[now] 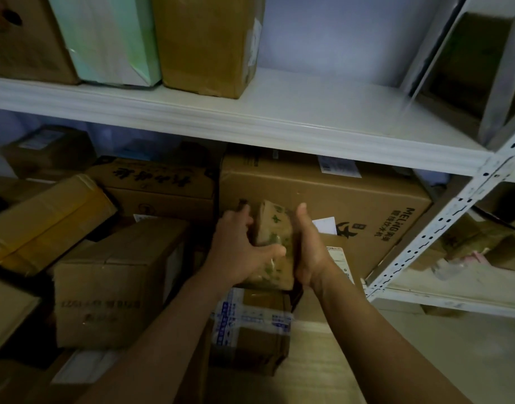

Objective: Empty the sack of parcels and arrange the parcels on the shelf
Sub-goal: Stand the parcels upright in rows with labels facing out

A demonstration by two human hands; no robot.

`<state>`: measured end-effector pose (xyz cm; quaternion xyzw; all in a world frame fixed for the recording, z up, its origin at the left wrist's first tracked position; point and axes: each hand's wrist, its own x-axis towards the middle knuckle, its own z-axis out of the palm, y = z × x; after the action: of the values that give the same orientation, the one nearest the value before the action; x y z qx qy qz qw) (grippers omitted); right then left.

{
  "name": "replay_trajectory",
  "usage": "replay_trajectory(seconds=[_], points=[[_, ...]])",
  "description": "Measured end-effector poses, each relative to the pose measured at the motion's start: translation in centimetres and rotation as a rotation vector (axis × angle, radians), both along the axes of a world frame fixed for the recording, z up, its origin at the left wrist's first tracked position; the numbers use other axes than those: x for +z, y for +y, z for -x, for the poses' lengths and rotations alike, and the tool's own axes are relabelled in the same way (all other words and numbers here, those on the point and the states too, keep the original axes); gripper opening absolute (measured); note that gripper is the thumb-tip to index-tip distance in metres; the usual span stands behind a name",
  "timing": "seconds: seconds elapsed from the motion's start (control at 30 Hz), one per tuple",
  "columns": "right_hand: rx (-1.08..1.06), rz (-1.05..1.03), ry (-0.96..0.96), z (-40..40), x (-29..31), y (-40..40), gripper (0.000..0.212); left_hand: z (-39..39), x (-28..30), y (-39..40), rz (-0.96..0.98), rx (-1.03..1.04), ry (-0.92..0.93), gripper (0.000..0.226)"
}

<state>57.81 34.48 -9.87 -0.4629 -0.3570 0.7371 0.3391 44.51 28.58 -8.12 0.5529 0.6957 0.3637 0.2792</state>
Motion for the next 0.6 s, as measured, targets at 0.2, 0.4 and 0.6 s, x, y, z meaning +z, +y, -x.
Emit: replay_trajectory(seconds=[0.2,0.4,0.6], points=[[-0.018,-0.077,-0.020,-2.8,0.7,-1.6,0.086,-0.9,0.1,-1.1,-0.076,-0.188,-0.090,0.044],[-0.258,-0.304,-0.297,-4.7,0.6,-3.4,0.116,-5.1,0.3,-3.0,-0.100,-0.281,-0.080,0.054],[-0.535,-0.188,-0.054,-7.0,0.3,-5.9,0.092,-6.9,0.6,-4.3,-0.181,0.031,-0.282,0.032]])
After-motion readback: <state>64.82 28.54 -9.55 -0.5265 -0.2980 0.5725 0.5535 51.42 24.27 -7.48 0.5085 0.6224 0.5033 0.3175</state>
